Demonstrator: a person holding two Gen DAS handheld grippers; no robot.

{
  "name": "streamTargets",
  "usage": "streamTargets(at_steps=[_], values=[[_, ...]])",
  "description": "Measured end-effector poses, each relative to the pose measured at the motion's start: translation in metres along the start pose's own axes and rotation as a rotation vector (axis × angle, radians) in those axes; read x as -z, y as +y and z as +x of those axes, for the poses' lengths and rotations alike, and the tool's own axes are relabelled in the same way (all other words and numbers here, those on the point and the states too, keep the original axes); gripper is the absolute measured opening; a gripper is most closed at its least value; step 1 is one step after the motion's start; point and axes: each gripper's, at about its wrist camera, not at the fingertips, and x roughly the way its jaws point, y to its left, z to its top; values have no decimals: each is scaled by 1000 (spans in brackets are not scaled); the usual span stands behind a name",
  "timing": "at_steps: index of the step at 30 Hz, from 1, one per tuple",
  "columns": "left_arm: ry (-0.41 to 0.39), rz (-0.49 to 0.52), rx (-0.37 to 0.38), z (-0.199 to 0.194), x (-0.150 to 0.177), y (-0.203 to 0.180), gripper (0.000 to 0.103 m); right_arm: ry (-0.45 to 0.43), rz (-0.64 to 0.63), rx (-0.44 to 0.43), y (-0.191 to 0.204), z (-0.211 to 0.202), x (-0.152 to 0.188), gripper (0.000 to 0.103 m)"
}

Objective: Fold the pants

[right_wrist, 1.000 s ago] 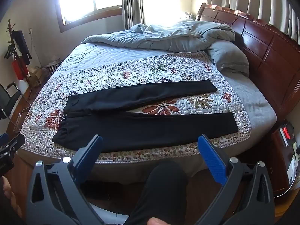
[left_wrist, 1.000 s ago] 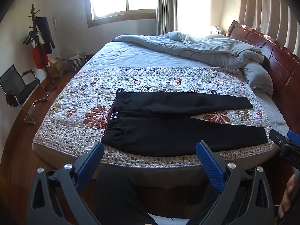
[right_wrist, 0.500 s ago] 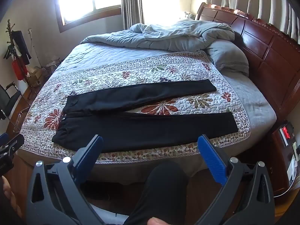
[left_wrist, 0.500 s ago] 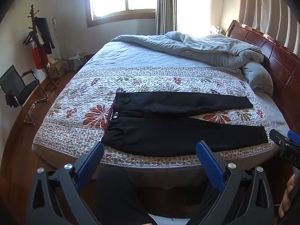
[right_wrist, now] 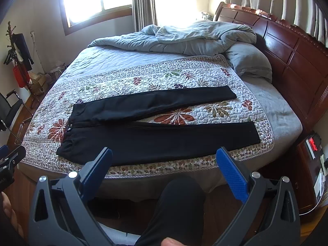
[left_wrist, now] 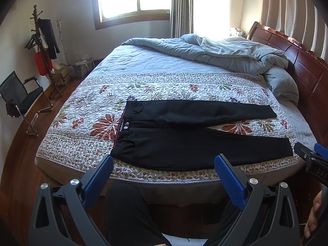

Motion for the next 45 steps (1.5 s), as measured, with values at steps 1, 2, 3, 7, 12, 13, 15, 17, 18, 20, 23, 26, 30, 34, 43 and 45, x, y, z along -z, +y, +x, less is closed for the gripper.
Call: streamTargets(at_steps=[1, 2, 3, 7, 12, 13, 15, 17, 18, 20, 23, 26, 30, 34, 43, 45], values=[[-1, -1, 0, 0, 0, 0, 99, -1, 1, 1, 0, 0, 0, 100], [-1, -1, 0, 0, 1, 0, 99, -1, 1, 2, 0, 1, 1, 100], [0, -1, 1, 0, 1, 0, 99, 0, 2, 2, -1, 1, 1, 100], [1, -2, 2, 0, 2, 1, 99, 2, 1, 5, -1, 3, 2, 100], [5, -6, 4, 0, 3, 3, 99, 5, 2, 6, -3, 6, 5, 100], [6, -6, 5, 1, 3, 3, 99, 5, 1, 7, -2, 5, 5, 100], [11, -6, 6, 3, 2, 3, 99, 5, 0, 10, -1, 6, 5, 100], [14, -5, 7, 4, 2, 2, 99, 6, 2, 10, -1, 5, 4, 100], [14, -4, 7, 4, 2, 2, 99, 6, 3, 10, -1, 5, 4, 100], [14, -2, 7, 4, 2, 2, 99, 7, 1, 9, -1, 5, 4, 100], [16, -2, 7, 5, 2, 1, 99, 8, -1, 10, -2, 4, 4, 100], [19, -3, 8, 5, 1, 0, 99, 7, -2, 11, 0, 3, 3, 100], [19, -1, 7, 6, 1, 0, 99, 7, -3, 12, 0, 3, 3, 100], [18, -4, 8, 6, 2, 0, 99, 7, -4, 12, 1, 2, 3, 100], [19, -3, 9, 7, 3, -3, 99, 8, -4, 11, 1, 3, 3, 100], [19, -2, 9, 6, 3, -3, 99, 10, -4, 13, 1, 3, 3, 100]])
